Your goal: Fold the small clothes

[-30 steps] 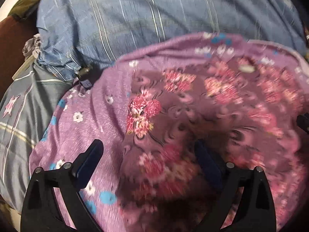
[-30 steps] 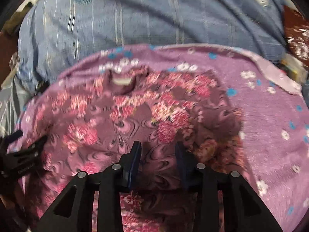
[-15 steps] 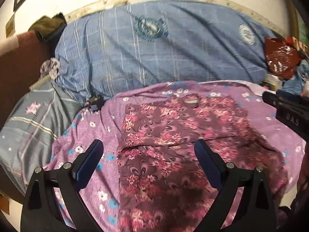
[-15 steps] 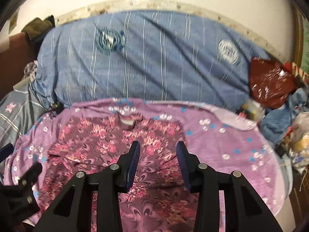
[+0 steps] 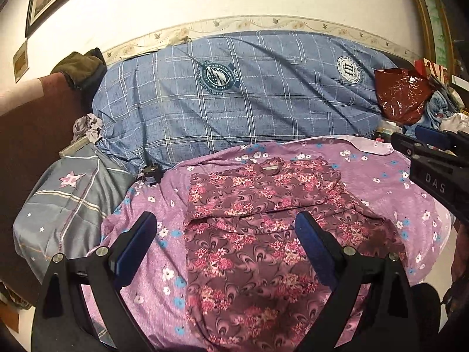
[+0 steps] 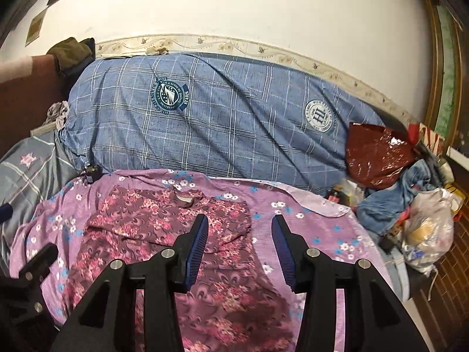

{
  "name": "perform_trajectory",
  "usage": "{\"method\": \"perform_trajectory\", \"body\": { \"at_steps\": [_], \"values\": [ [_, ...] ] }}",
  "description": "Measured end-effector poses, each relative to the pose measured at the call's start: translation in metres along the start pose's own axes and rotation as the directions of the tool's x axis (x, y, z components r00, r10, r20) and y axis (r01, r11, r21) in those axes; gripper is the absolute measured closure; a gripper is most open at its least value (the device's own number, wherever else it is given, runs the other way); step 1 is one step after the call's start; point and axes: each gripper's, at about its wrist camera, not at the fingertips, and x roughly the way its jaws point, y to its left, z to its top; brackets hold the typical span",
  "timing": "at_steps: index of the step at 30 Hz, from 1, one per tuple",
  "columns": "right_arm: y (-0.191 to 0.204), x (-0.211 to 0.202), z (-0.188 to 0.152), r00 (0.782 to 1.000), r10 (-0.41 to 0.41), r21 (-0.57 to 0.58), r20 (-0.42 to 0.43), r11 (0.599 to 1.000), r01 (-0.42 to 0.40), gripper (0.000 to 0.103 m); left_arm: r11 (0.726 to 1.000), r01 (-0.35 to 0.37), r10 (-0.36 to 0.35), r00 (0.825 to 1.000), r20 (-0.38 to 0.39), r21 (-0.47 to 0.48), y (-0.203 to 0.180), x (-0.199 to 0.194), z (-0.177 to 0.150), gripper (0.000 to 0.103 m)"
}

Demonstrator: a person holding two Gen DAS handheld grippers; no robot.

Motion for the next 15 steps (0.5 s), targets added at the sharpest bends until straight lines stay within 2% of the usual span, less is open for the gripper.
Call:
{"method": "perform_trajectory", "body": {
  "at_steps": [8, 11, 15],
  "values": [
    [-0.003, -0.041, -0.009, 1.0, 0.024, -0.038, 0.008, 0.999, -0.023, 0.056, 1.0, -0.007, 0.007, 1.0, -0.005, -0.012, 0.007, -0.024, -0.015, 0.007],
    [-0.008, -0.048, -0.014, 0.996, 0.087, -0.028, -0.019, 0.996, -0.088, 0.05, 1.0, -0.002, 0.002, 0.999, -0.033, -0.018, 0.017, -0.028, -0.026, 0.007],
    [-0.035, -0.046, -0.031, 0.983, 0.177, 0.047, -0.045, 0.983, -0.175, 0.036, 0.997, -0.059, 0.053, 0.992, -0.112, -0.05, 0.045, -0.018, -0.058, 0.005]
  ]
}}
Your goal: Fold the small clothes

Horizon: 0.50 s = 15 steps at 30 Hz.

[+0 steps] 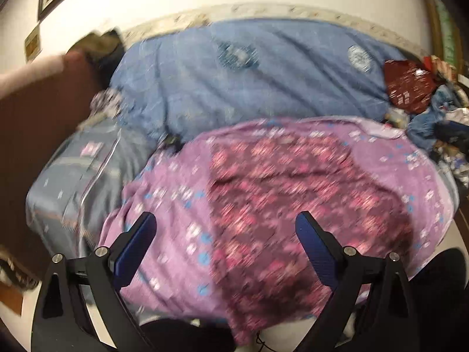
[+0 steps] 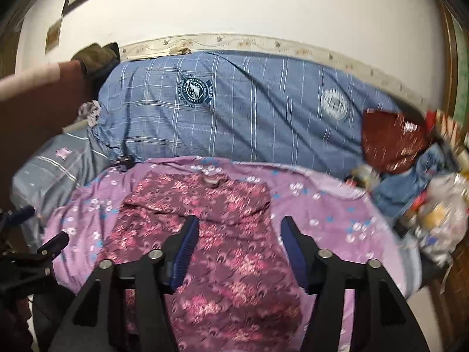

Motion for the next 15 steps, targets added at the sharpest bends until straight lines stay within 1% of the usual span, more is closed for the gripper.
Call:
{"method": "perform_trajectory", "body": {
  "at_steps": [1, 3, 5, 7, 9, 10, 12, 14, 15],
  "values": [
    [-0.013, 0.004, -0.009, 1.0, 0.0, 0.026, -0.013, 1.0, 0.001, 0.033, 1.0, -0.006, 0.006, 1.0, -0.029, -0.013, 0.007, 0.008, -0.009, 0.005],
    [-0.03, 0.012, -0.024, 0.999, -0.01, 0.055, -0.046, 0.998, 0.013, 0.033, 0.999, -0.019, 0.015, 0.995, -0.1, -0.031, 0.017, 0.026, -0.03, 0.005],
    [-0.051, 0.029, -0.045, 0.993, -0.001, 0.096, -0.119, 0.995, 0.012, 0.033, 0.999, -0.03, 0.022, 0.984, -0.176, -0.045, 0.025, 0.045, -0.052, 0.005],
    [-0.069, 0.046, -0.068, 0.98, 0.031, 0.153, -0.197, 0.988, -0.001, 0.033, 0.997, -0.025, 0.006, 0.969, -0.248, -0.074, 0.032, 0.062, -0.075, 0.005],
    [-0.084, 0.063, -0.094, 0.958, 0.073, 0.203, -0.278, 0.979, -0.016, 0.033, 0.992, -0.004, -0.036, 0.951, -0.306, -0.127, 0.036, 0.075, -0.095, 0.005],
    [-0.092, 0.071, -0.107, 0.945, 0.082, 0.219, -0.317, 0.976, -0.011, 0.033, 0.988, 0.014, -0.064, 0.943, -0.325, -0.151, 0.036, 0.079, -0.103, 0.005],
    [-0.105, 0.084, -0.132, 0.919, 0.077, 0.243, -0.386, 0.97, 0.021, 0.033, 0.984, 0.044, -0.102, 0.935, -0.341, -0.175, 0.032, 0.084, -0.114, 0.005],
    [-0.117, 0.095, -0.158, 0.884, 0.103, 0.283, -0.456, 0.959, 0.034, 0.033, 0.983, 0.07, -0.126, 0.928, -0.351, -0.167, 0.023, 0.088, -0.122, 0.008],
    [-0.123, 0.101, -0.172, 0.861, 0.129, 0.317, -0.492, 0.948, 0.039, 0.033, 0.983, 0.088, -0.142, 0.923, -0.359, -0.161, 0.018, 0.091, -0.125, 0.012]
  ]
}}
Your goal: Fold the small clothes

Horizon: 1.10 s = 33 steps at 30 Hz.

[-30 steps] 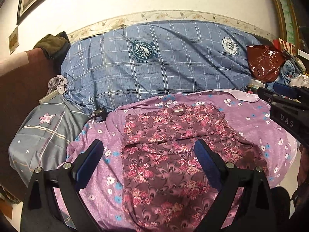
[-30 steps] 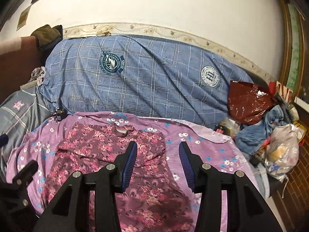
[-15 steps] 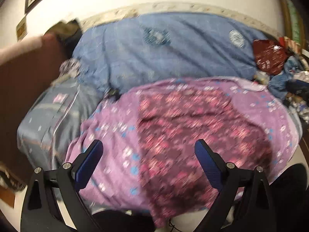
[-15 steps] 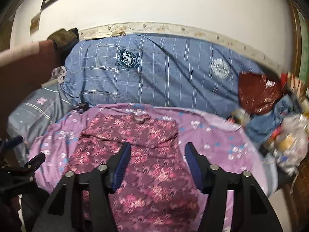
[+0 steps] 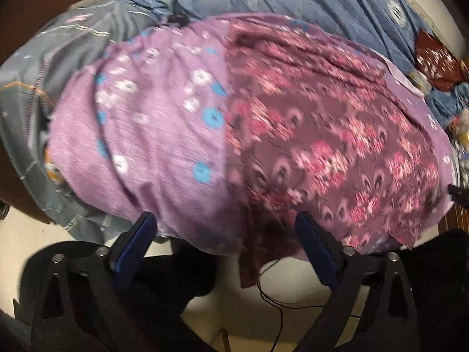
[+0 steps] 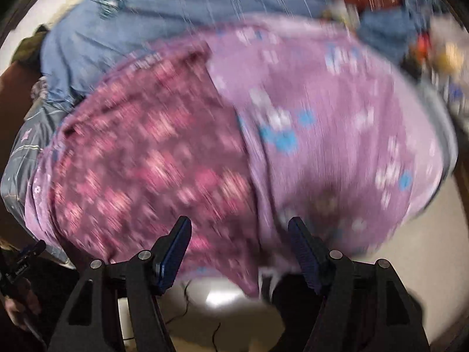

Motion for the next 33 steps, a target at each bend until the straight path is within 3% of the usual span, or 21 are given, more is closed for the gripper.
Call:
{"method": "perform_trajectory", "body": {
  "at_steps": [4, 8, 11, 14, 15, 17, 18, 19, 20, 21, 22, 27, 31, 33],
  "values": [
    [-0.017, 0.036, -0.018, 0.993, 0.021, 0.058, -0.119, 0.998, -0.014, 0.033, 0.999, 0.042, -0.041, 0.997, -0.07, 0.011, -0.013, 0.02, -0.008, 0.032],
    [-0.02, 0.071, -0.029, 0.975, 0.058, 0.104, -0.216, 0.994, -0.036, 0.033, 0.998, 0.069, -0.07, 0.987, -0.145, -0.013, -0.016, 0.039, -0.019, 0.032],
    [-0.018, 0.093, -0.035, 0.96, 0.037, 0.093, -0.278, 0.996, -0.011, 0.033, 0.995, 0.075, -0.085, 0.978, -0.189, -0.062, -0.015, 0.052, -0.024, 0.03],
    [-0.021, 0.108, -0.04, 0.943, 0.097, 0.153, -0.318, 0.987, -0.05, 0.034, 0.988, 0.087, -0.114, 0.968, -0.225, -0.126, -0.009, 0.064, -0.028, 0.027],
    [-0.022, 0.109, -0.04, 0.942, 0.12, 0.168, -0.313, 0.983, -0.07, 0.037, 0.984, 0.102, -0.134, 0.964, -0.229, -0.146, -0.008, 0.068, -0.027, 0.027],
    [-0.022, 0.108, -0.039, 0.948, 0.144, 0.177, -0.285, 0.98, -0.096, 0.057, 0.976, 0.132, -0.169, 0.96, -0.222, -0.175, -0.006, 0.074, -0.026, 0.027],
    [-0.022, 0.106, -0.04, 0.948, 0.149, 0.174, -0.281, 0.979, -0.102, 0.076, 0.973, 0.136, -0.175, 0.961, -0.214, -0.187, -0.005, 0.076, -0.026, 0.028],
    [-0.021, 0.105, -0.041, 0.946, 0.154, 0.168, -0.284, 0.98, -0.109, 0.094, 0.971, 0.133, -0.175, 0.962, -0.208, -0.198, -0.003, 0.078, -0.026, 0.037],
    [-0.019, 0.103, -0.042, 0.947, 0.153, 0.157, -0.283, 0.981, -0.112, 0.098, 0.967, 0.143, -0.185, 0.962, -0.2, -0.209, -0.001, 0.079, -0.026, 0.05],
    [-0.016, 0.099, -0.044, 0.95, 0.145, 0.138, -0.276, 0.984, -0.111, 0.099, 0.961, 0.167, -0.212, 0.957, -0.199, -0.223, 0.0, 0.081, -0.026, 0.084],
    [-0.012, 0.093, -0.046, 0.953, 0.141, 0.123, -0.266, 0.986, -0.112, 0.1, 0.953, 0.191, -0.242, 0.948, -0.209, -0.234, 0.002, 0.083, -0.028, 0.098],
    [0.006, 0.055, -0.054, 0.953, 0.196, 0.037, -0.231, 0.981, -0.192, 0.1, 0.921, 0.294, -0.341, 0.926, -0.164, -0.254, 0.003, 0.071, -0.031, 0.1],
    [0.025, 0.015, -0.048, 0.926, 0.314, -0.019, -0.209, 0.946, -0.325, 0.1, 0.902, 0.366, -0.401, 0.907, -0.131, -0.228, 0.002, 0.049, -0.025, 0.1],
    [0.025, -0.01, -0.04, 0.898, 0.402, -0.026, -0.175, 0.91, -0.413, 0.1, 0.891, 0.394, -0.426, 0.898, -0.114, -0.227, 0.005, 0.037, -0.018, 0.1]
  ]
}}
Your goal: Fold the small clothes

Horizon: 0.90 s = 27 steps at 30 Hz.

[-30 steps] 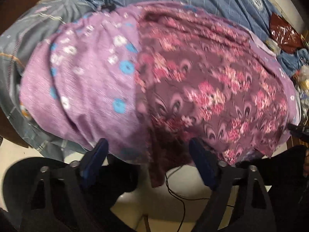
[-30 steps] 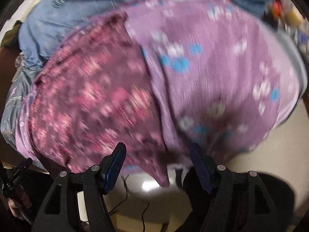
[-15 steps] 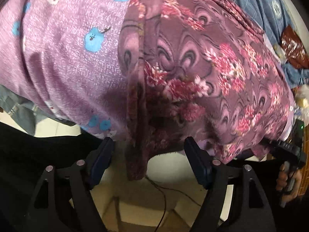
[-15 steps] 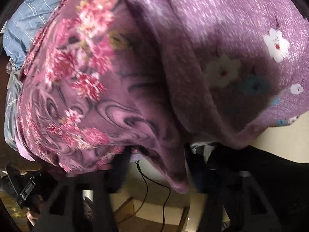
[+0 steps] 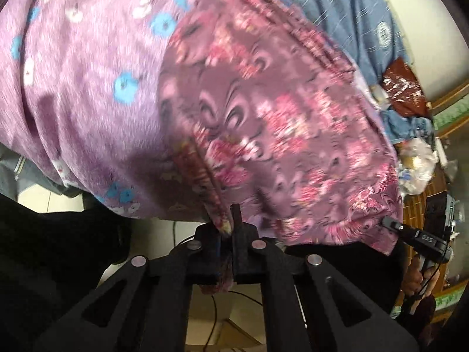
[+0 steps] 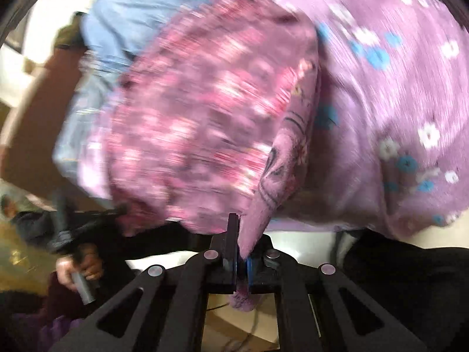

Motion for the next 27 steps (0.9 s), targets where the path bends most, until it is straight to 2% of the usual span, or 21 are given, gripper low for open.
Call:
{"method": "perform_trajectory", "body": {
  "at_steps": [4, 6, 9, 11, 16, 20, 23, 25, 27],
  "values": [
    [0.019, -0.037, 0.024, 0.985, 0.147, -0.032, 0.09, 0.989, -0.145, 0.1, 0.998, 0.06, -0.061, 0.997, 0.042, 0.005, -0.006, -0.029, 0.021, 0.101],
    [0.026, -0.057, 0.037, 0.963, 0.224, -0.035, 0.149, 0.975, -0.221, 0.1, 0.995, 0.101, -0.102, 0.992, 0.072, 0.022, -0.01, -0.048, 0.032, 0.101],
    [0.031, -0.077, 0.058, 0.934, 0.28, -0.044, 0.223, 0.96, -0.277, 0.1, 0.986, 0.158, -0.163, 0.979, 0.124, 0.044, -0.014, -0.077, 0.061, 0.101],
    [0.033, -0.084, 0.077, 0.917, 0.298, -0.045, 0.264, 0.954, -0.297, 0.1, 0.982, 0.179, -0.185, 0.97, 0.16, 0.054, -0.018, -0.094, 0.086, 0.101],
    [0.027, -0.092, 0.15, 0.894, 0.26, 0.0, 0.365, 0.96, -0.28, 0.1, 0.981, 0.188, -0.195, 0.952, 0.236, 0.054, -0.016, -0.114, 0.166, 0.1],
    [0.004, -0.074, 0.23, 0.872, 0.215, 0.092, 0.439, 0.955, -0.282, 0.1, 0.986, 0.165, -0.166, 0.947, 0.274, 0.026, -0.008, -0.096, 0.24, 0.1],
    [-0.024, -0.042, 0.29, 0.854, 0.2, 0.177, 0.48, 0.932, -0.317, 0.1, 0.989, 0.151, -0.141, 0.95, 0.279, -0.011, 0.0, -0.059, 0.305, 0.1],
    [-0.04, -0.013, 0.32, 0.855, 0.19, 0.22, 0.482, 0.918, -0.328, 0.1, 0.99, 0.136, -0.122, 0.956, 0.266, -0.035, 0.005, -0.028, 0.337, 0.1],
    [-0.056, 0.021, 0.347, 0.86, 0.162, 0.264, 0.484, 0.91, -0.321, 0.1, 0.995, 0.09, -0.077, 0.964, 0.256, -0.039, 0.009, 0.005, 0.364, 0.1]
  ]
}}
